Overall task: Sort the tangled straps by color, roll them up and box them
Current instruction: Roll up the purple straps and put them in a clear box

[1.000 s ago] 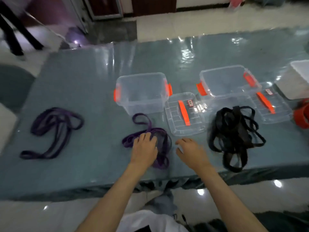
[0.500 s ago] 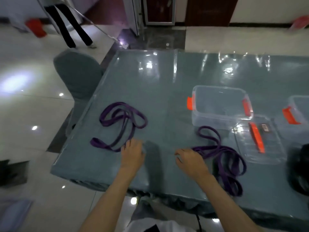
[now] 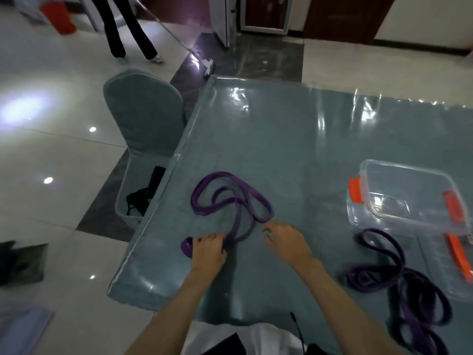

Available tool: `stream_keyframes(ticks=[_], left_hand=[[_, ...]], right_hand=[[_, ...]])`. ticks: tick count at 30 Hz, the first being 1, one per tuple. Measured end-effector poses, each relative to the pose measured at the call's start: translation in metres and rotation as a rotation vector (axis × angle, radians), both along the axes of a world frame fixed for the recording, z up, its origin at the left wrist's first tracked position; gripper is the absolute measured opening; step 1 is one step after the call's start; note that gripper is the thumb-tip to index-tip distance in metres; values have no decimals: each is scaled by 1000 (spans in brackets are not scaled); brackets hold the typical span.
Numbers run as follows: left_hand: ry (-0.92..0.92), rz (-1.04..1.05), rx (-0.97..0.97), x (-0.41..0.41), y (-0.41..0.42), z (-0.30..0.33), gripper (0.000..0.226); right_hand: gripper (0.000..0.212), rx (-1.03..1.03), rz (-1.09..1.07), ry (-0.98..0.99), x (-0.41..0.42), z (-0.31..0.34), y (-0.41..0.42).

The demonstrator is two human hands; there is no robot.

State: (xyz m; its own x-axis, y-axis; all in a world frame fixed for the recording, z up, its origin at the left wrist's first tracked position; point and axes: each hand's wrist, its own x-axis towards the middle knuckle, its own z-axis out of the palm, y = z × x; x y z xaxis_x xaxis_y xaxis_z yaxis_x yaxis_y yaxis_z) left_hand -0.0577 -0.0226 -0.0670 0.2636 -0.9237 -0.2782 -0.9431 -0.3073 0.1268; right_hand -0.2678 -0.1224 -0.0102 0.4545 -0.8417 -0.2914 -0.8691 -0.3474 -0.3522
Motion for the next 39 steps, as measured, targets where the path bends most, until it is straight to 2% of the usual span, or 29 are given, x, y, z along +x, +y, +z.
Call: stream_keyframes(ticks=[3,7,9,11,13,15,17,20,23,27,30,34,39], left_hand=[[44,-45,-99,13,-20,4,29],[50,-116,-413,31,-57,14,27],[99,-136,-459,45,-78,14,30],[136,-151,-352,58,-99,13,37],[100,-192,-149,69,-114,5,54],[47,-193,21,78,-120,-6,79],[78,-111,117,88,-121,-18,95],[250,21,126,101,-118,-29,84],[338,30,-53,96,-114,-35,60],[508,125,-236,70,-100,-38,34],[533,246,-257,50,-88,-31,12],[594,257,-327,28,-66,-17,15],[801,148,-332,-11,-36,5,55]], right_hand=[[27,34,-35,-35,13,-3,-20],[18,72,-113,-108,31,-10,-49],[23,63,-139,-129,37,-14,-62],[32,45,-147,-149,43,-20,-72],[44,60,-182,-143,49,-29,-80],[61,157,-242,-115,55,-35,-86],[78,270,-262,-70,60,-40,-91],[85,340,-241,-36,68,-49,-95],[76,249,-205,18,75,-60,-91],[60,277,-326,-240,78,-71,-84],[48,251,-322,-297,77,-71,-79],[43,221,-347,-374,57,-68,-61],[54,105,-439,-557,-14,-52,-19]])
